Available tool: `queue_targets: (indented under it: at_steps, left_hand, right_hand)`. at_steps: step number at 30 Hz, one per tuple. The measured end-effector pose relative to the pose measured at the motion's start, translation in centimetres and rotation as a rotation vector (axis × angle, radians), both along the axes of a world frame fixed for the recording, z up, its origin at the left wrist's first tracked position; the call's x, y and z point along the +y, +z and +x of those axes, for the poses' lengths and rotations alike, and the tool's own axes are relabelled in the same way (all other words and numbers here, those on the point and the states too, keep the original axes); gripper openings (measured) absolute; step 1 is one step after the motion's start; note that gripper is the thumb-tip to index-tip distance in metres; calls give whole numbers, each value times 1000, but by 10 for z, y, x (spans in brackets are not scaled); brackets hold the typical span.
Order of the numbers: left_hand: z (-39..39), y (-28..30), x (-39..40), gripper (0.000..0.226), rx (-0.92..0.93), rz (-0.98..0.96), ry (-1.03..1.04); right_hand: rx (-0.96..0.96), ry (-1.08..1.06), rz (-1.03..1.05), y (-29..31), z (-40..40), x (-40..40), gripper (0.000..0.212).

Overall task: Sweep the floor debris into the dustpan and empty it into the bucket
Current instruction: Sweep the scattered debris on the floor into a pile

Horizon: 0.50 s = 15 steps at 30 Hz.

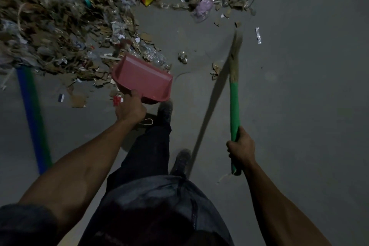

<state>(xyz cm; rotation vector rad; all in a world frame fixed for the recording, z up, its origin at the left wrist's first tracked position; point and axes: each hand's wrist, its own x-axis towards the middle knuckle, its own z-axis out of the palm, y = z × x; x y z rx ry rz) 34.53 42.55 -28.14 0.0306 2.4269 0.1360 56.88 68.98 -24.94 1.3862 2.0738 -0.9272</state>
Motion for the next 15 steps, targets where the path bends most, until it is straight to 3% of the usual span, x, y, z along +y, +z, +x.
queue_targets:
  at_steps: [5, 11, 15]
  left_hand:
    - [5, -5, -8, 33, -15, -5, -19]
    - [-13, -13, -10, 32, -25, -45, -13]
    - [-37, -17, -7, 31, -31, -52, -10]
  right_hand:
    - [-128, 6, -77, -11, 3, 9, 33]
    - [-131, 447, -123, -34, -75, -20, 28]
    - [-61, 619, -134, -34, -137, -28, 27]
